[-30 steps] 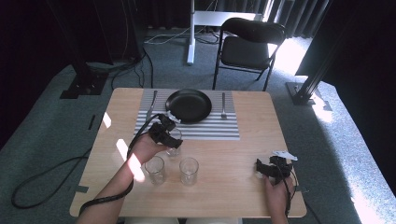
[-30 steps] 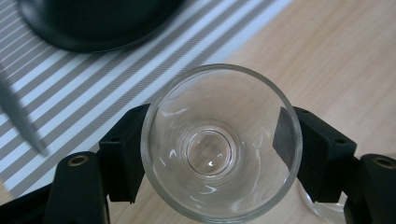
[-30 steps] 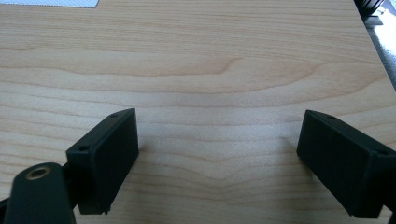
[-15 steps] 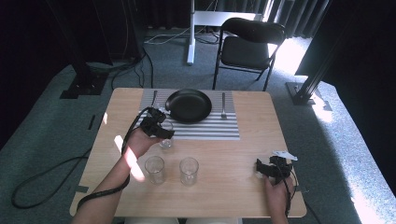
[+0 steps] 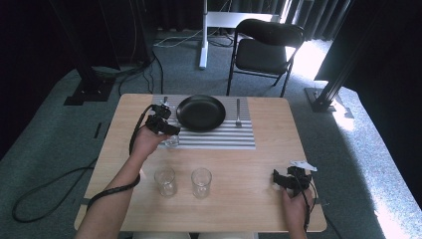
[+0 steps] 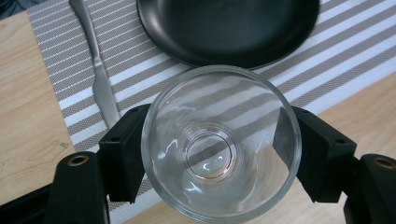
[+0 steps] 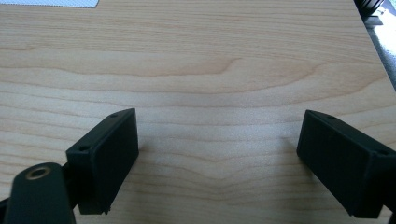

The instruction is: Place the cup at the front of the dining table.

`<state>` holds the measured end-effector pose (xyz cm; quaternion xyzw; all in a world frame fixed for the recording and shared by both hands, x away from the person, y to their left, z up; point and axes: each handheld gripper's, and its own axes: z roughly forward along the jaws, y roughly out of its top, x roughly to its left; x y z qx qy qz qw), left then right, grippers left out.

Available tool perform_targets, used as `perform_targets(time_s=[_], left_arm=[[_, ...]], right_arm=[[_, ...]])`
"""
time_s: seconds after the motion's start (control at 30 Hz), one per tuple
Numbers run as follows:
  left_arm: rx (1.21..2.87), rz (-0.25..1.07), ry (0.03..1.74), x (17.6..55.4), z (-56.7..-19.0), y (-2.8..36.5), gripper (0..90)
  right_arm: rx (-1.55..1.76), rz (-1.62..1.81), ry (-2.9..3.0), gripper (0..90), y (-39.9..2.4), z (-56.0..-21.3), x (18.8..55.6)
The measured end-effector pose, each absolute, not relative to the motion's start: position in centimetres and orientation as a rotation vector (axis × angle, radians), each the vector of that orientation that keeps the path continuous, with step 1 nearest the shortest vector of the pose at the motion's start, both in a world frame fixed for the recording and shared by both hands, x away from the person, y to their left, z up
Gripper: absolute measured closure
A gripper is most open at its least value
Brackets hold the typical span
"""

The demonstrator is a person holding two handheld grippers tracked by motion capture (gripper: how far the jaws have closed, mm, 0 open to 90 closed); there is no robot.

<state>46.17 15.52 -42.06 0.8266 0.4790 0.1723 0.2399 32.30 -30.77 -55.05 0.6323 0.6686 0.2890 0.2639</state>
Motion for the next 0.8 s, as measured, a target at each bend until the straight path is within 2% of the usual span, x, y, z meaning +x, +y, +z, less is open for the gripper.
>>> perform_targets(time_s=[0.43, 0.8], left_arm=[[2.251, 0.488, 1.323, 48.3, -41.7, 15.9, 29.0], [2.239, 0.491, 1.365, 50.0, -42.8, 16.6, 29.0]], right_arm=[[1.709, 0.781, 1.808, 12.0, -30.8, -55.0, 32.3], [1.713, 0.781, 1.805, 12.1, -30.7, -55.0, 32.3]])
